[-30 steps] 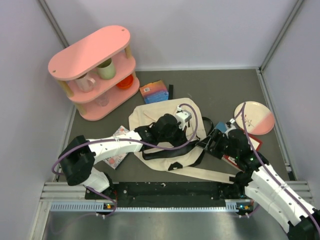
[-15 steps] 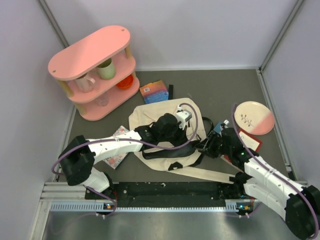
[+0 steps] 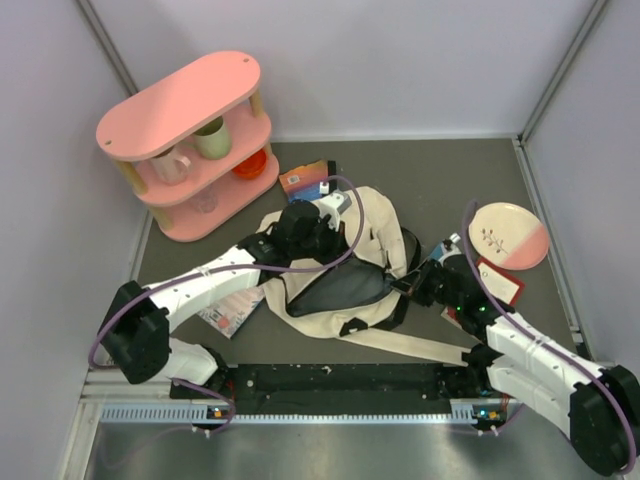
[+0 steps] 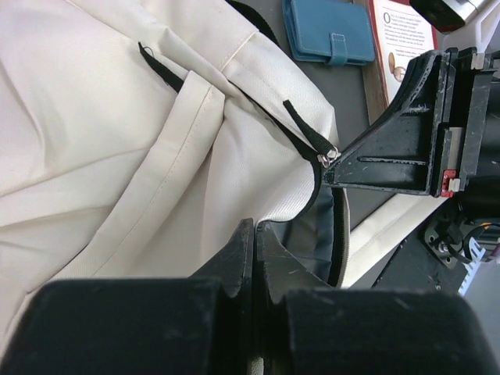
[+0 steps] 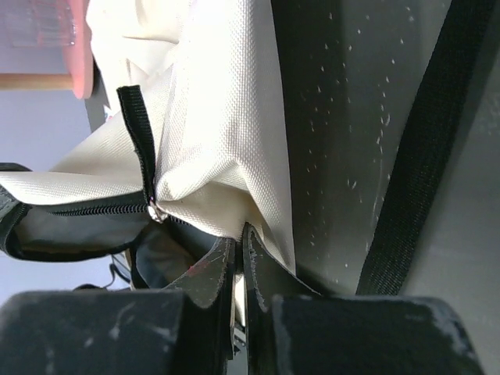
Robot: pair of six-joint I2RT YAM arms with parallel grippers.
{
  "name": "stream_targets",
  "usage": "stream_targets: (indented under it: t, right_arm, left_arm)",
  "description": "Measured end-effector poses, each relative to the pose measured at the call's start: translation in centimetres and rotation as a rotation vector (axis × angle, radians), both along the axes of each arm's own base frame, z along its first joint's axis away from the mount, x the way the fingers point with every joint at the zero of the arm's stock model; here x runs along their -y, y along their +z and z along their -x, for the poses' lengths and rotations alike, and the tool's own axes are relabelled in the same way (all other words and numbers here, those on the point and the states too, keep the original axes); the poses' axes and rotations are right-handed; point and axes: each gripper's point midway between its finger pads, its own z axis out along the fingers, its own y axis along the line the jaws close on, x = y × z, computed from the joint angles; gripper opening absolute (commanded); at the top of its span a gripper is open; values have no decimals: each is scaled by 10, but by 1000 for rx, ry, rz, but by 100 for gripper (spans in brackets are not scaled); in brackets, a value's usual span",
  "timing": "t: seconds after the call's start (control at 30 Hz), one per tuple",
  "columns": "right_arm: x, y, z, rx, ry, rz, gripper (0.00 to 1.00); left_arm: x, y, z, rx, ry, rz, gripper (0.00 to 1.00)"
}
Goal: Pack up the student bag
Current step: Unzip the student bag at the center of the board, then pick up the book from the center of the board.
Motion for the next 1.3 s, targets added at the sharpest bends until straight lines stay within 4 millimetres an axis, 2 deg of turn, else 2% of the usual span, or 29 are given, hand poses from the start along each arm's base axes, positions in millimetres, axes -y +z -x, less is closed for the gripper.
stream_targets:
  t: [0.37, 0.5, 0.53, 0.57, 0.63, 0.67, 0.73, 0.83, 0.93, 1.2, 1.3]
  right_arm:
    - [-3, 12, -15, 45, -18, 1, 0]
    - [-3, 16, -15, 79, -4, 6, 0]
    - [-3, 16, -15, 86, 4, 15, 0]
    - [-2, 15, -14, 87, 10, 25, 0]
    - [1, 8, -11, 77, 23, 56, 0]
    - [4, 3, -8, 64, 26, 77, 0]
    - [8, -7, -5, 35, 29, 112, 0]
    - [11, -15, -1, 7, 36, 140, 0]
    - [13, -19, 0, -4, 39, 150, 0]
    - [15, -19, 0, -1, 34, 160, 0]
    - [16, -16, -1, 14, 26, 159, 0]
  left_arm:
    - [-8, 8, -7, 5, -12, 10, 0]
    - [-6, 11, -3, 1, -62, 32, 0]
    - [-4, 11, -1, -6, -83, 44, 9]
    - [-1, 11, 1, -13, -105, 55, 36]
    - [8, 6, 7, -36, -164, 72, 58]
    - [14, 1, 10, -46, -185, 70, 75]
    - [25, -7, 17, -52, -219, 67, 87]
    - [43, -15, 35, -55, -293, 60, 97]
    - [60, -17, 47, -49, -355, 65, 99]
    - [90, -2, 47, 42, -439, 55, 99]
    - [100, -12, 53, 59, -471, 14, 99]
